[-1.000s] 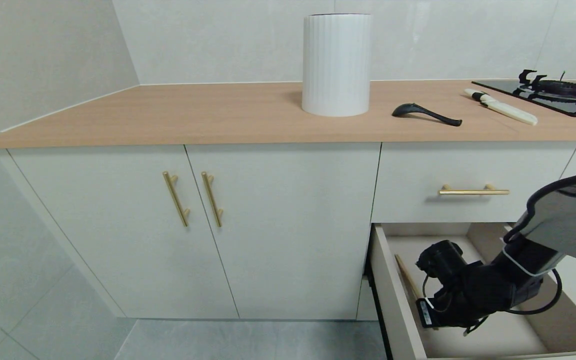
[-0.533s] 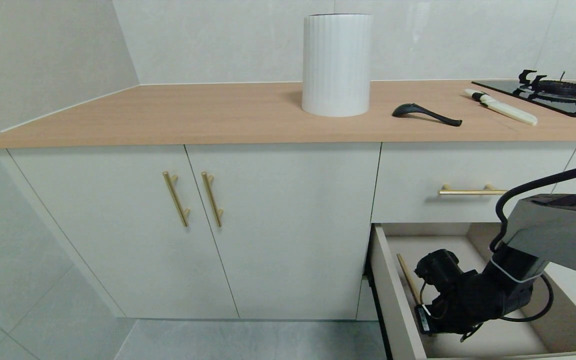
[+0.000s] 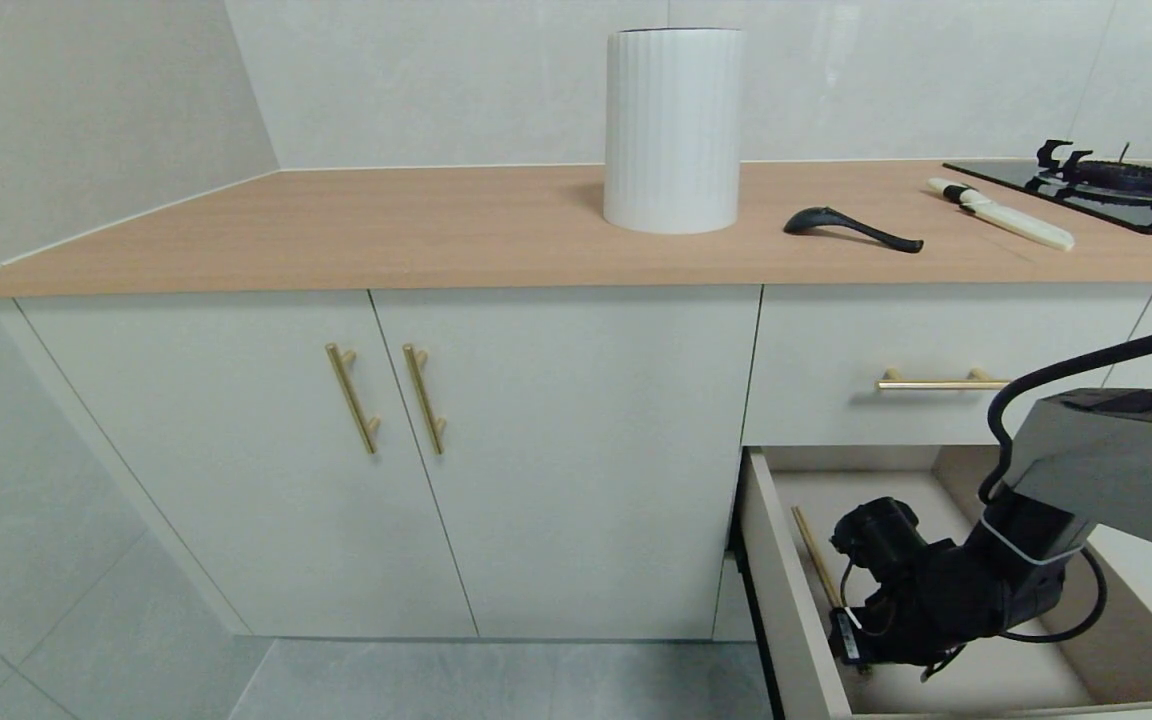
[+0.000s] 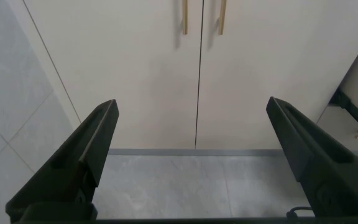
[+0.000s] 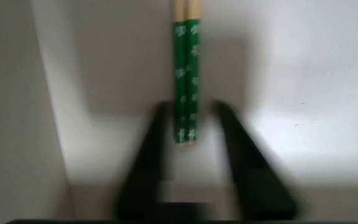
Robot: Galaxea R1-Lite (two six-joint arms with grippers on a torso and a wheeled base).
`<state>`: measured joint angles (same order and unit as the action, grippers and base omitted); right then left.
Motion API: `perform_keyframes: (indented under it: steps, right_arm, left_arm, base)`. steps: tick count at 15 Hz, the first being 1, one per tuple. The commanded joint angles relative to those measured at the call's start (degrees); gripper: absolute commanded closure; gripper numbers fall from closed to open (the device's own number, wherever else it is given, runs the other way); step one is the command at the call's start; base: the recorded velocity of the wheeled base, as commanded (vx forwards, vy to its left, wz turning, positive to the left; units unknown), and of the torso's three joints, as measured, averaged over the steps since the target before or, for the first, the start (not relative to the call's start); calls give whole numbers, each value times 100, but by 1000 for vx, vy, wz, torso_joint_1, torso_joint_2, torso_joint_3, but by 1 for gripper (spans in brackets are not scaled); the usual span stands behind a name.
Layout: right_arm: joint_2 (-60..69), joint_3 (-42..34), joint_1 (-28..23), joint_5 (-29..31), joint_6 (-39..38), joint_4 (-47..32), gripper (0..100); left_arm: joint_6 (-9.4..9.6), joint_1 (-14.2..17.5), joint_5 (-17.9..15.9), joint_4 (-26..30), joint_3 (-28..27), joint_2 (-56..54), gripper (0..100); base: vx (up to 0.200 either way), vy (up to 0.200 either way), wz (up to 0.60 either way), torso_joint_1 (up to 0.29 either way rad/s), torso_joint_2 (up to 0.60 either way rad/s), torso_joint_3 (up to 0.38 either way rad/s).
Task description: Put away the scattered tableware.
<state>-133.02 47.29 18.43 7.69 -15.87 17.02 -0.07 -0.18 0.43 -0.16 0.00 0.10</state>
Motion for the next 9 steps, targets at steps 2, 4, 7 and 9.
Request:
perform_keyframes:
  steps: [2, 4, 7, 9]
  right_arm:
    - [5, -9, 2, -5, -4, -6, 0]
    - [259, -71, 11, 4, -4, -14, 0]
    - [1305, -510, 2, -49, 102, -14, 0]
    - [2000, -782, -24, -57, 348, -14, 0]
  left_arm:
    - [-10, 1, 1, -2, 0, 8, 0]
    - [-1, 1, 1, -2, 0, -1, 0]
    - [-1, 1, 1, -2, 0, 8, 0]
    - [-1, 1, 1, -2, 0, -1, 0]
  base:
    - [0, 0, 0, 0, 0, 0]
    - [0, 0, 0, 0, 0, 0]
    - [0, 0, 0, 0, 0, 0]
    - [0, 0, 0, 0, 0, 0]
